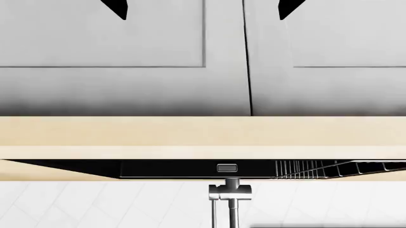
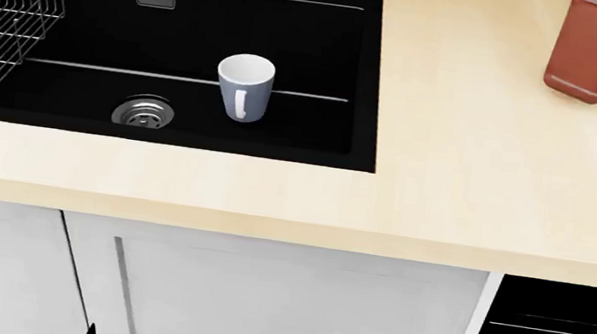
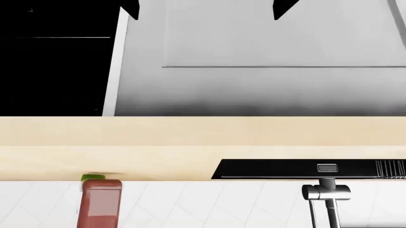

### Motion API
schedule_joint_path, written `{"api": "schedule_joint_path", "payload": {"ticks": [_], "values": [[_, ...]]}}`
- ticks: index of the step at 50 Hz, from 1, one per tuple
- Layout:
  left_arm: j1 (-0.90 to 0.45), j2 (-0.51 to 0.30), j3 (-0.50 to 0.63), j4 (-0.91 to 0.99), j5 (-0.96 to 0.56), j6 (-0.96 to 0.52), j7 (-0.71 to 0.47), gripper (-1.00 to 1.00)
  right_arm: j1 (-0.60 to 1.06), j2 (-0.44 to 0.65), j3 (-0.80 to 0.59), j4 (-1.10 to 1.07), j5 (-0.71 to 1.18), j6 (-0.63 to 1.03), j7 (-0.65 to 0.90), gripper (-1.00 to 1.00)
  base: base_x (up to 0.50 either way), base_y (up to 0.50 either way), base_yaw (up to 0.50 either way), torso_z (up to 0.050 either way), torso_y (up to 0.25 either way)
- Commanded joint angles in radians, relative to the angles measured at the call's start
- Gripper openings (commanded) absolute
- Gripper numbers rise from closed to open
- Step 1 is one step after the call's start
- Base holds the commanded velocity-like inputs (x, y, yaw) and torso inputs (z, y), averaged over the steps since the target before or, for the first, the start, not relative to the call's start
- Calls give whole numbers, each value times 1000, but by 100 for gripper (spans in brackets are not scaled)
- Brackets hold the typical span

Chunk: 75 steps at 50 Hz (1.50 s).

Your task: Turn on the sink faucet.

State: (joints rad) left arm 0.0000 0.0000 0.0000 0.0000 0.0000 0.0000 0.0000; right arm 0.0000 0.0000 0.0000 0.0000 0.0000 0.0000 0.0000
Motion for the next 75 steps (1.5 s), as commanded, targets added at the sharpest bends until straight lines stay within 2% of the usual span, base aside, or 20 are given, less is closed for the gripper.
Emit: {"api": "schedule_joint_path", "payload": {"ticks": [1,20,25,34,39,49,56,61,63,66,69,72,75], "values": [[1,-16,18,3,-16,-1,-19,100,0,15,-18,-2,19,4,19,100,0,0,0,0,0],[-6,-61,73,4,-46,-20,-86,100,2,61,-73,-5,66,7,69,100,0,0,0,0,0],[12,-88,97,19,-29,50,-75,100,2,72,-87,-10,62,11,77,100,0,0,0,0,0],[77,-130,95,269,-22,-21,-92,100,-40,108,-90,-222,73,117,93,100,0,0,0,50,62],[81,-158,67,444,-47,-146,-97,100,-47,137,-77,-407,121,260,89,100,0,0,0,50,58],[-60,-214,-14,809,-167,-567,-92,100,77,209,-46,-746,164,644,123,100,0,0,0,50,57],[-227,-257,-75,947,-241,-826,-101,100,284,259,11,-968,234,989,132,100,0,0,0,50,56],[-360,-272,-124,995,-304,-984,-102,100,440,285,13,-1029,266,1169,138,100,0,58,0,50,57],[-414,-280,-141,1023,-330,-1057,-108,100,451,272,28,-1033,284,1186,135,100,0,500,0,50,57],[-406,-289,-149,1024,-332,-1044,-109,100,460,270,40,-1042,308,1203,141,100,0,500,0,50,57],[-442,-297,-163,1037,-358,-1094,-118,100,475,282,46,-1045,344,1213,168,100,0,500,0,50,57],[-423,-302,-156,1023,-349,-1059,-125,100,477,295,39,-1043,372,1211,199,100,0,500,0,50,57],[-461,-309,-162,1034,-371,-1107,-133,100,498,311,43,-1045,418,1227,232,100,0,500,0,50,56]]}}
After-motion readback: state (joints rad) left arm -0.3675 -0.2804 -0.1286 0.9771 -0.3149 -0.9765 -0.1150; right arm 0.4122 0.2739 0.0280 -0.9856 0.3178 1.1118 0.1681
